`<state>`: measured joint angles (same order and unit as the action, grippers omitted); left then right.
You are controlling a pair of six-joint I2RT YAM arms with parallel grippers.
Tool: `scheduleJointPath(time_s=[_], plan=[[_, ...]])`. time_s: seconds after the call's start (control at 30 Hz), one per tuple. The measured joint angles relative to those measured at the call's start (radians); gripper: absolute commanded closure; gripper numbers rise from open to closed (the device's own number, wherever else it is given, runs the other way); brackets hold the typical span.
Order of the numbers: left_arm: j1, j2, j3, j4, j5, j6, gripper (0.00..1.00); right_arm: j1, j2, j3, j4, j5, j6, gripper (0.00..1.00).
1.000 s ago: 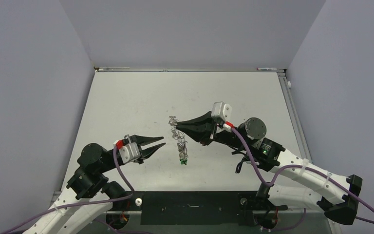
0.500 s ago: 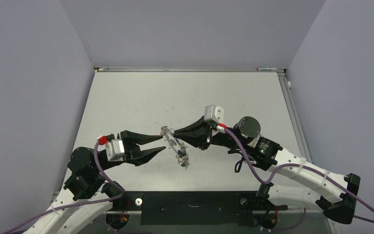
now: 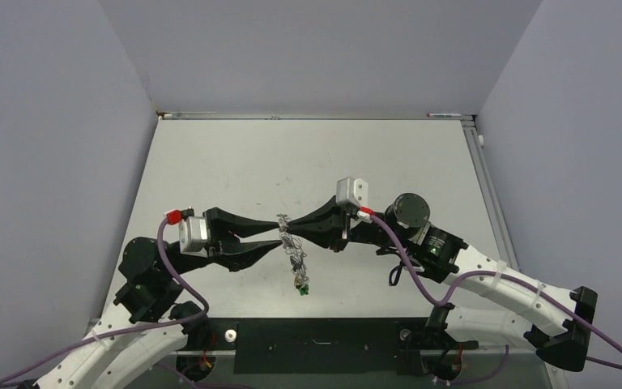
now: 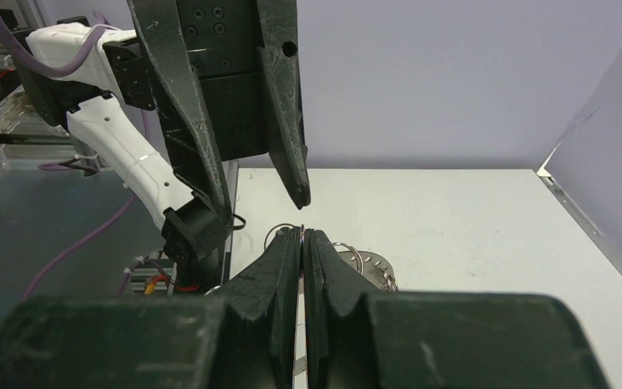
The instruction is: Put the keys on the keyring
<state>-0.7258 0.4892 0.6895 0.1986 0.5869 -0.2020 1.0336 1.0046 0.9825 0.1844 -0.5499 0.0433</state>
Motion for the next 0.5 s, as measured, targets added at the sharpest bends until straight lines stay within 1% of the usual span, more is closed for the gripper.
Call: scheduleJointPath(time_s=[0.23,0.5], plan=[[0.0,0.039,-0.001,0.035,-0.002,-0.024,0.68,0.0,0.011,0.0,-0.002,-0.017,0.003,0.95],[0.0,0.037,-0.011,0.032,-0.013,-0.023,0.65,0.0,0.011,0.0,-0.002,-0.023,0.004,0.95]])
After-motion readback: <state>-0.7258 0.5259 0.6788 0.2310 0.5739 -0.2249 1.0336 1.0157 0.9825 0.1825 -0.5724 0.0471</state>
